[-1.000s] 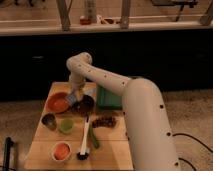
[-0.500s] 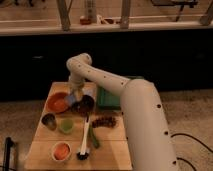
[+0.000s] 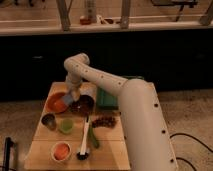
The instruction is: Place sponge in red bowl
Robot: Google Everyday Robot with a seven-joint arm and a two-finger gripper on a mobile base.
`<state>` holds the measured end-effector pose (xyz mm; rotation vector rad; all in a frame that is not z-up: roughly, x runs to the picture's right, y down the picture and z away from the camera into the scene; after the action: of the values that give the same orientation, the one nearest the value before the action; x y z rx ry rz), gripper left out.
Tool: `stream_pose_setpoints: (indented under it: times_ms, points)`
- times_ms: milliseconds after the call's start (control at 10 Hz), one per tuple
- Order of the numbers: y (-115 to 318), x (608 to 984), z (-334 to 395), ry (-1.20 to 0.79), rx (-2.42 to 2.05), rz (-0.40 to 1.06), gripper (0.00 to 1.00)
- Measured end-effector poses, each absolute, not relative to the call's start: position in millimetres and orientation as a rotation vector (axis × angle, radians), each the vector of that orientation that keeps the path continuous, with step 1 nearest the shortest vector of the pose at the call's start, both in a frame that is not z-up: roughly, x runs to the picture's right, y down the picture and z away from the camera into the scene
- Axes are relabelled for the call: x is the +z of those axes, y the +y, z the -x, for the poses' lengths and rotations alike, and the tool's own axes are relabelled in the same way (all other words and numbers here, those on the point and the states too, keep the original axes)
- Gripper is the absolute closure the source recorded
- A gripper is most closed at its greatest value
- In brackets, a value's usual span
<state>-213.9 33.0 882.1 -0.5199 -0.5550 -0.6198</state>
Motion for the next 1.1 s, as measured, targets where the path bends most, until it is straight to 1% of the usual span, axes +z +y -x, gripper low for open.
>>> stream_pose_setpoints:
  times_ms: [500,1100]
  points:
    - [30,877,234,-0.609,-0.661,0.479,1.00]
    - [29,877,252,-0.659,-0.695,0.465,1.00]
